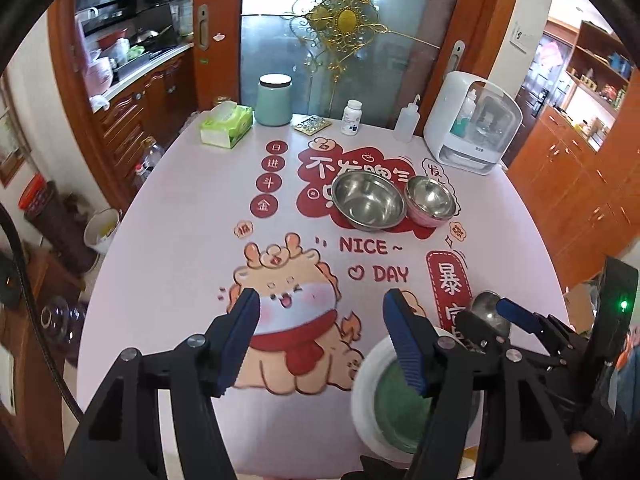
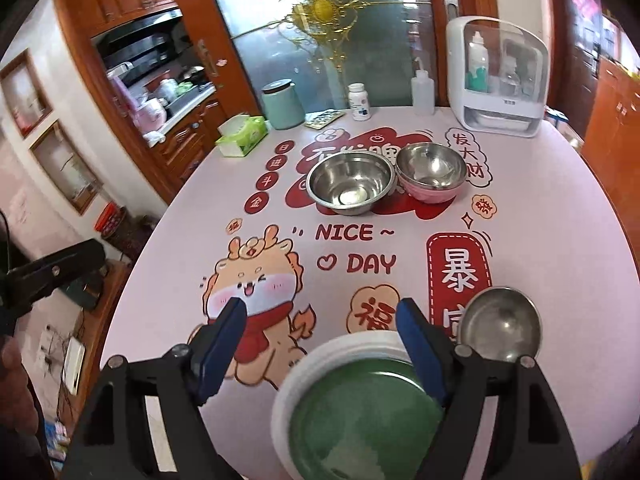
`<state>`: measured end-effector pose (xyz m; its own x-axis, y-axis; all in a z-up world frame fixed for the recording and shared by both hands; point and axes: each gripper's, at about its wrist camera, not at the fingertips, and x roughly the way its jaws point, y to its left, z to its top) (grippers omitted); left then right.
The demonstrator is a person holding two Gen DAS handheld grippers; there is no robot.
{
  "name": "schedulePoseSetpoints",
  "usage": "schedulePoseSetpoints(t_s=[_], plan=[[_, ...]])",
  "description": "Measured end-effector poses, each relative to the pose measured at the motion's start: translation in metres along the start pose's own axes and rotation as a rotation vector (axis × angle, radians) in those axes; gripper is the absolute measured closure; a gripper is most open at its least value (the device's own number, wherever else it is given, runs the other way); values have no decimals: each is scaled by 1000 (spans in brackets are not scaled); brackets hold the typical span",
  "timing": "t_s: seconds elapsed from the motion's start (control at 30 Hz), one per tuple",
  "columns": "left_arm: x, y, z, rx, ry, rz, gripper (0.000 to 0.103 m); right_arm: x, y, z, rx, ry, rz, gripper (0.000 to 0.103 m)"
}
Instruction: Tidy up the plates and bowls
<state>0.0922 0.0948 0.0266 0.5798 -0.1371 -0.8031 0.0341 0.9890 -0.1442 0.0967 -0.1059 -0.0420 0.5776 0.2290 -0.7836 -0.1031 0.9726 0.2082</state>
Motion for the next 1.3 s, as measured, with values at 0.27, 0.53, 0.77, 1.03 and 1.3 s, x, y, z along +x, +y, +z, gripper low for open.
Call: schedulePoseSetpoints(t_s=[0.27, 0.53, 0.77, 1.03, 1.3], plan=[[20, 33, 29, 109, 36, -59, 39, 17, 21, 17, 142, 1, -96, 25], [40, 41, 58, 156, 57, -115, 39, 25, 21, 28, 234, 25, -143, 25], [74, 29, 89, 162, 85, -168, 39, 40, 5, 48, 269, 48, -139, 25], [129, 7, 113, 168, 134, -137, 39, 78, -24, 69, 292, 76, -101, 25], [188, -10, 127, 155, 200, -91, 39, 123, -51, 80, 310, 118, -66, 25]])
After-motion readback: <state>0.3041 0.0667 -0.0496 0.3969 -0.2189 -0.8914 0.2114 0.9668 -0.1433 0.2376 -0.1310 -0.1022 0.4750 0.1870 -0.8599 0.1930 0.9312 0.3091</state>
